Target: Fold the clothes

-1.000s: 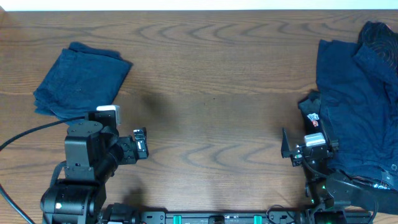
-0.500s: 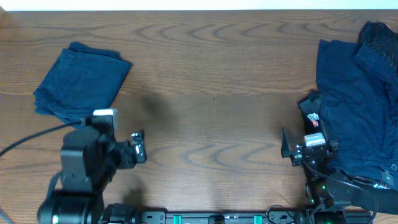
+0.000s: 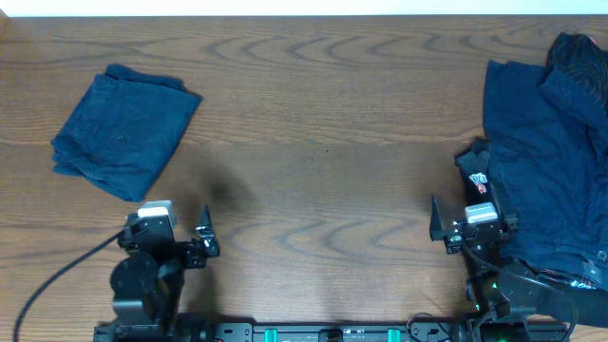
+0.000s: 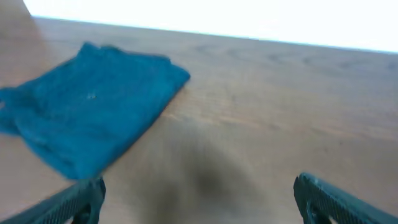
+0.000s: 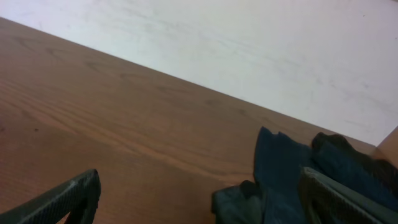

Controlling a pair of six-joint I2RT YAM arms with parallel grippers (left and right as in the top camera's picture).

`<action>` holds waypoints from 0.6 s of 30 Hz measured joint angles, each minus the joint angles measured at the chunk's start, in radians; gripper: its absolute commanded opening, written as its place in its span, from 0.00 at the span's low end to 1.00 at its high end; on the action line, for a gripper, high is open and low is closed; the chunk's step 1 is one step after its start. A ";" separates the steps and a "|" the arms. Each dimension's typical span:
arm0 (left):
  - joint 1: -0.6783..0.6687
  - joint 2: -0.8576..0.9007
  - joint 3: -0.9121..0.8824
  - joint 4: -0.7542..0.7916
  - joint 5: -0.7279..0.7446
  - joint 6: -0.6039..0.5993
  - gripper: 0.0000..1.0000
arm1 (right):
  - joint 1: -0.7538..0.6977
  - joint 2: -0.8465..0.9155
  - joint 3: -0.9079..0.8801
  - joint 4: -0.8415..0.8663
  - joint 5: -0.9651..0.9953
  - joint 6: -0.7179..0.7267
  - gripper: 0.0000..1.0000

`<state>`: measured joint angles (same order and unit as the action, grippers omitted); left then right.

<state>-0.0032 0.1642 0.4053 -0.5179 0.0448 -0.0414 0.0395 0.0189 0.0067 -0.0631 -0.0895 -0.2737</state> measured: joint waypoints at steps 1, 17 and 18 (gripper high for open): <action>0.001 -0.023 -0.038 0.045 0.000 0.002 0.98 | 0.000 0.000 0.000 0.000 0.000 0.000 0.99; 0.002 -0.154 -0.397 0.570 0.000 0.103 0.98 | 0.000 0.000 0.000 0.000 0.000 0.000 0.99; 0.002 -0.154 -0.398 0.549 0.000 0.106 0.98 | 0.000 0.000 0.000 0.000 0.000 0.000 0.99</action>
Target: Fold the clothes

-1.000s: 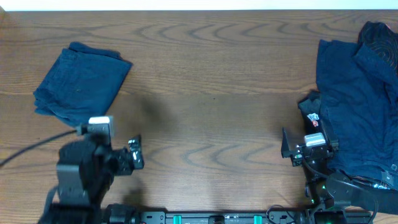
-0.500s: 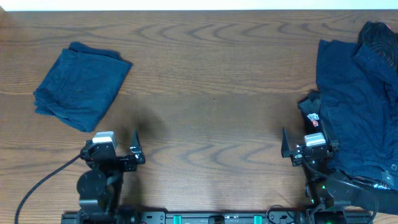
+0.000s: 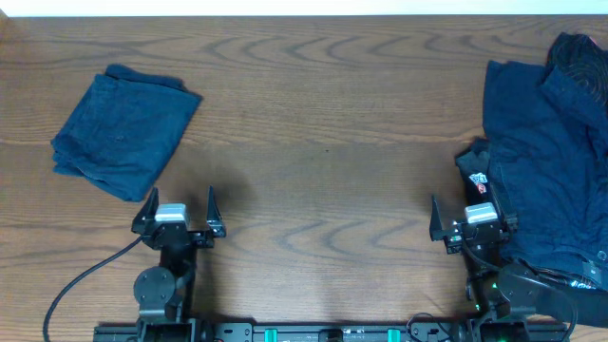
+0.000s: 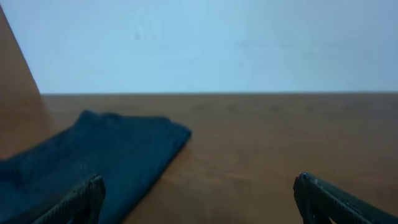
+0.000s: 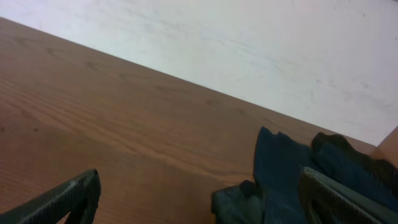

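A folded dark blue garment (image 3: 123, 129) lies at the table's far left; the left wrist view shows it (image 4: 93, 155) ahead and to the left. A heap of unfolded dark blue clothes (image 3: 546, 161) covers the right side and shows in the right wrist view (image 5: 292, 174). My left gripper (image 3: 179, 211) stands open near the front edge, below the folded garment, holding nothing. My right gripper (image 3: 472, 220) stands open at the heap's left edge, its right finger (image 5: 339, 199) against the cloth.
The wooden table (image 3: 323, 142) runs between the two piles. A small dark tag with a red mark (image 3: 478, 180) sits on the heap's near left edge. A black cable (image 3: 66, 285) trails from the left arm at the front.
My left gripper has turned to face straight away from the front edge and tipped up, so its camera now looks level across the table. The right arm and both piles are unchanged.
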Controlling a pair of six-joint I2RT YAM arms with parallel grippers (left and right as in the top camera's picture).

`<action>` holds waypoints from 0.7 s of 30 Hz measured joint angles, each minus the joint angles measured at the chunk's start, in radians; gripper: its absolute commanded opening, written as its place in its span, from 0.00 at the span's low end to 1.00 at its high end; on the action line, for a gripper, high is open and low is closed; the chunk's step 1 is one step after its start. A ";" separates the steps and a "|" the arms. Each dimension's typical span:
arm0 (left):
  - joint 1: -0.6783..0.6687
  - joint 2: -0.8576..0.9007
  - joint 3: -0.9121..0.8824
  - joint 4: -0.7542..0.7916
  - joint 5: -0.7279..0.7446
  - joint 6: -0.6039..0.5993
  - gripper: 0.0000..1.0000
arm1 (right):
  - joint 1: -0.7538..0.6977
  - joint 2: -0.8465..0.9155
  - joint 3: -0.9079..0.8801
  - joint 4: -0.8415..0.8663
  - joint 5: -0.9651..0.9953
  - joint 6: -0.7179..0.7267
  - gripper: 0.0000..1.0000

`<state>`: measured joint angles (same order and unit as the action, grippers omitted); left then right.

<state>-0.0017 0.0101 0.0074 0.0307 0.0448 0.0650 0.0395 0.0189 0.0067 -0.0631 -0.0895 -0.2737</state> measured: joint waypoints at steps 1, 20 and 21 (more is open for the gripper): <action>0.000 0.000 0.000 -0.020 0.000 0.003 0.98 | 0.000 0.000 0.000 0.000 0.000 0.000 0.99; 0.000 0.000 0.006 -0.052 0.005 0.014 0.98 | 0.000 0.000 0.000 0.000 0.000 0.000 0.99; 0.000 0.000 0.006 -0.052 0.005 0.014 0.98 | 0.000 0.000 0.000 0.000 0.000 0.000 0.99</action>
